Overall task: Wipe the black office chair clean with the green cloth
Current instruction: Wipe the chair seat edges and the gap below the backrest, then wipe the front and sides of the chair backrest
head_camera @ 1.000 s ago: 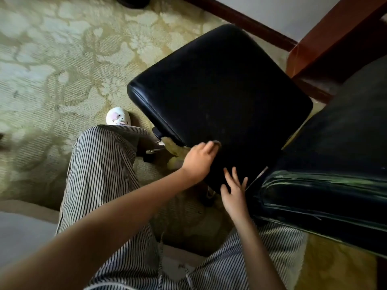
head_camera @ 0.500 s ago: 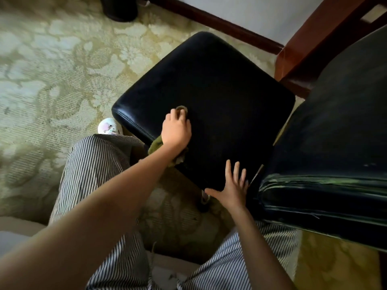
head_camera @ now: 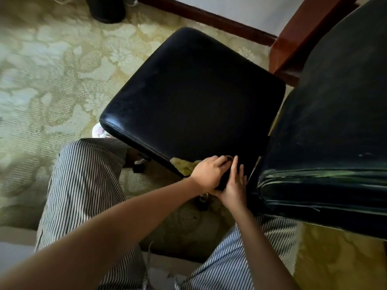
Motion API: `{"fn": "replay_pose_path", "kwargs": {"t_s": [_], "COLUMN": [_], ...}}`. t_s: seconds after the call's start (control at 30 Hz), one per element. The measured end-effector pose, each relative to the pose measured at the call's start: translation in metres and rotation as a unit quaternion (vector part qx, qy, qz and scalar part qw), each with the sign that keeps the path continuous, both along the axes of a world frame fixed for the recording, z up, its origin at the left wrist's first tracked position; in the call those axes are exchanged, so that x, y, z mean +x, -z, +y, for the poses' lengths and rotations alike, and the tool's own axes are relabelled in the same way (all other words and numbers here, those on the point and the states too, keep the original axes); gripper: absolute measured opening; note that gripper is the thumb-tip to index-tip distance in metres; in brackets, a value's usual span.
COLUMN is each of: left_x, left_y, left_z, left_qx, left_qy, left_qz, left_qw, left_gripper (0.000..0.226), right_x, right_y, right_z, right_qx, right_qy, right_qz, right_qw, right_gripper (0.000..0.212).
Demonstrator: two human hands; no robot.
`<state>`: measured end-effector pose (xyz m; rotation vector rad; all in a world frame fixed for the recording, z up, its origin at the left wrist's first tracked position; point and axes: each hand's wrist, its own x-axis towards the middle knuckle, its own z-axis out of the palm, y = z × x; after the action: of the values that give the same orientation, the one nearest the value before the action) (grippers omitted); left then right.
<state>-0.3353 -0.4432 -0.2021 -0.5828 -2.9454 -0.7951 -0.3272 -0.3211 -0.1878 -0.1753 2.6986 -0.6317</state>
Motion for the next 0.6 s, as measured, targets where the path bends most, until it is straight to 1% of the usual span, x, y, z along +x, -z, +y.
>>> {"fn": "replay_pose_path", "kwargs": {"t_s": [0.07,0.1,0.17,0.23,0.3,0.37,0.43,0.53,0.6], "left_x": [-0.001,-0.003,-0.009,-0.013,-0.014,-0.011,-0.004,0.008,0.006], "left_y": [0.003,0.002,-0.002,-0.006,-0.009,-0.013,-0.017,-0.019,-0.019], "left_z": [-0.013,-0.023,-0.044,-0.061,-0.065,-0.055,-0.037,-0.017,-0.013], "left_qx": [-0.021,-0.030,-0.042,-0.042,-0.043,-0.041,-0.020,-0.001,0.019], "left_qy": [0.011,0.001,-0.052,-0.128,-0.195,-0.232,-0.233,-0.163,-0.137], "left_qz": [0.001,-0.005,-0.027,-0.043,-0.052,-0.067,-0.070,-0.070,-0.106], "left_qw": [1.000,1.000,0.997,0.990,0.978,0.970,0.970,0.984,0.985], "left_gripper": [0.049,0.048,0.047,0.048,0.048,0.048,0.047,0.043,0.039], "right_x": [0.000,-0.001,-0.003,-0.006,-0.007,-0.008,-0.011,-0.018,-0.022], "right_y": [0.000,0.000,0.001,0.000,-0.001,-0.003,-0.006,-0.014,-0.017], "right_z": [0.003,0.003,0.005,0.005,0.004,0.002,0.003,0.007,0.010], "right_qx": [0.007,0.019,0.057,0.090,0.104,0.114,0.126,0.158,0.184], "right_qy": [-0.006,-0.015,-0.045,-0.063,-0.064,-0.065,-0.068,-0.071,-0.072], "right_qz": [-0.004,-0.004,-0.001,-0.014,-0.026,-0.036,-0.047,-0.064,-0.071], "right_qw": [1.000,1.000,0.997,0.994,0.992,0.991,0.989,0.983,0.978], "right_gripper": [0.126,0.124,0.116,0.111,0.108,0.107,0.107,0.106,0.105]}}
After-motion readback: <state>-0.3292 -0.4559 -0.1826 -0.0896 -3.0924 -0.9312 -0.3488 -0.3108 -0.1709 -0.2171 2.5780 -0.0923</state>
